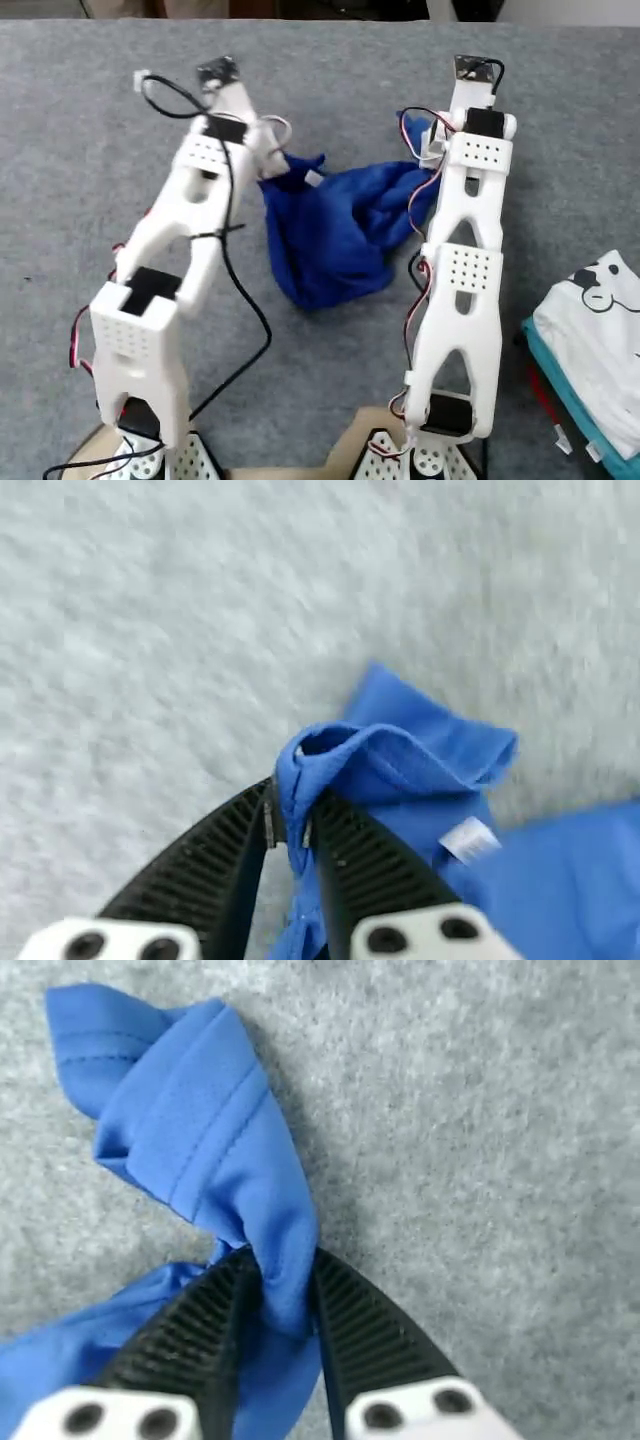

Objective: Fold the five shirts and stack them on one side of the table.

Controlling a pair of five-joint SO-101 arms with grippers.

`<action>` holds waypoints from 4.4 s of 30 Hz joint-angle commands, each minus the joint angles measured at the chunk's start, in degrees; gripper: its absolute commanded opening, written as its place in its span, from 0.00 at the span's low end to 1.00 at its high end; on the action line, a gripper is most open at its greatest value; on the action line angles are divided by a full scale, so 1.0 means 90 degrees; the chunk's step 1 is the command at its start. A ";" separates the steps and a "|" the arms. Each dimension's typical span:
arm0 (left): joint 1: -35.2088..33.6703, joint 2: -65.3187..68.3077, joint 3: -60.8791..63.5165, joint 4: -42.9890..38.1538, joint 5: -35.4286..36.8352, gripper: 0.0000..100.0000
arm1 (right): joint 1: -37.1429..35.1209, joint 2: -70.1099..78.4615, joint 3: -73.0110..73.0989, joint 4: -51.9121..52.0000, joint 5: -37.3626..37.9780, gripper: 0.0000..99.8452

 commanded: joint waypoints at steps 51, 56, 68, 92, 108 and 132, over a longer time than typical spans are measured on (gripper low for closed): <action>-0.1788 -0.0093 -0.6447 0.1719 -0.1114 0.02 | -0.1187 -1.1023 1.0242 0.0498 0.2403 0.31; -0.1416 -0.0190 -0.6906 0.2393 -0.1074 0.02 | -0.1998 -1.0076 1.0222 -0.0381 0.2276 0.31; -0.1348 -0.0220 -0.6984 0.3311 -0.1084 0.02 | -0.2828 -0.4430 0.6442 -0.2530 0.1387 0.31; -0.1485 -0.0063 -0.6916 0.3429 -0.1114 0.02 | -0.2632 0.0347 -0.0640 0.1358 0.0488 0.01; -0.1709 0.1304 -0.6935 0.3204 -0.1074 0.02 | -0.1939 -0.3306 0.3980 0.1368 0.0332 0.00; 0.0098 0.2271 -0.6955 0.2833 -0.1172 0.02 | -0.1978 -0.8523 1.1707 0.1319 0.0879 0.00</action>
